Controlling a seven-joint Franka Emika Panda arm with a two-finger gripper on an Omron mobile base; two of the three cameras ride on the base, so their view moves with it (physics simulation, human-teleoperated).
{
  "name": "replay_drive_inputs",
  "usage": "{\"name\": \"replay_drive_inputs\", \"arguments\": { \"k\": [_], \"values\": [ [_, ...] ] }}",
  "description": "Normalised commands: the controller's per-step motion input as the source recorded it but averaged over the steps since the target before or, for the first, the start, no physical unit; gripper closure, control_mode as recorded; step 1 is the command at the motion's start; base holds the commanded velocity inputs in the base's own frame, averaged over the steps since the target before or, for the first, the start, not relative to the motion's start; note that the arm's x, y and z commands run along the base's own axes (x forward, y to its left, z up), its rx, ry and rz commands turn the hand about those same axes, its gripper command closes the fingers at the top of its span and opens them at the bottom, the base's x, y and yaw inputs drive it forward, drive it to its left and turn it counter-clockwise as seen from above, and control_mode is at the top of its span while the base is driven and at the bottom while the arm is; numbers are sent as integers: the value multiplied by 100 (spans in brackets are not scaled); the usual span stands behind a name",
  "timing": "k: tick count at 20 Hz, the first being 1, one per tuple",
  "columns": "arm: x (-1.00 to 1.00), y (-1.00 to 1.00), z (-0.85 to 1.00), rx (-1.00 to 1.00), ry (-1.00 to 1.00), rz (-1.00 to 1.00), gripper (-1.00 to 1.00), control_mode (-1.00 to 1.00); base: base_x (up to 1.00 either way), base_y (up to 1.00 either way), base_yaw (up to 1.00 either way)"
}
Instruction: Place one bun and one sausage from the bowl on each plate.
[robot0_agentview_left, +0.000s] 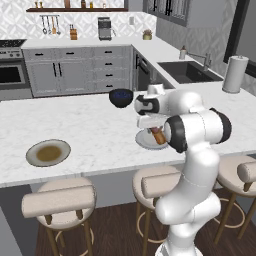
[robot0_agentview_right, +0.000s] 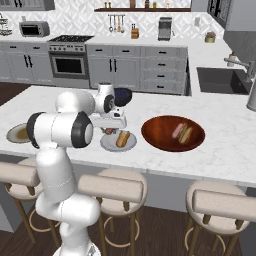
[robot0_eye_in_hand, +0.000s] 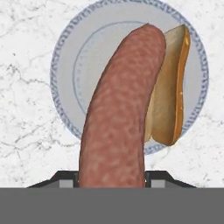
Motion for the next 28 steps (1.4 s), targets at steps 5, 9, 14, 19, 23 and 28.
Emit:
{"name": "replay_drive_inputs", "arguments": {
  "k": [5, 9, 14, 19, 23, 28],
  "values": [
    [5, 0, -75, 0, 12, 0, 100, -100, 0, 0, 0],
    [28, 0, -23, 0, 0, -1, 100, -100, 0, 0, 0],
    [4, 0, 31, 0, 0, -1, 100, -100, 0, 0, 0],
    [15, 12, 1, -1, -4, -2, -100, -100, 0, 0, 0],
    [25, 18, -1, 0, -8, 0, -100, -100, 0, 0, 0],
    [13, 1, -11, 0, -1, 0, -100, -100, 0, 0, 0]
  ]
}}
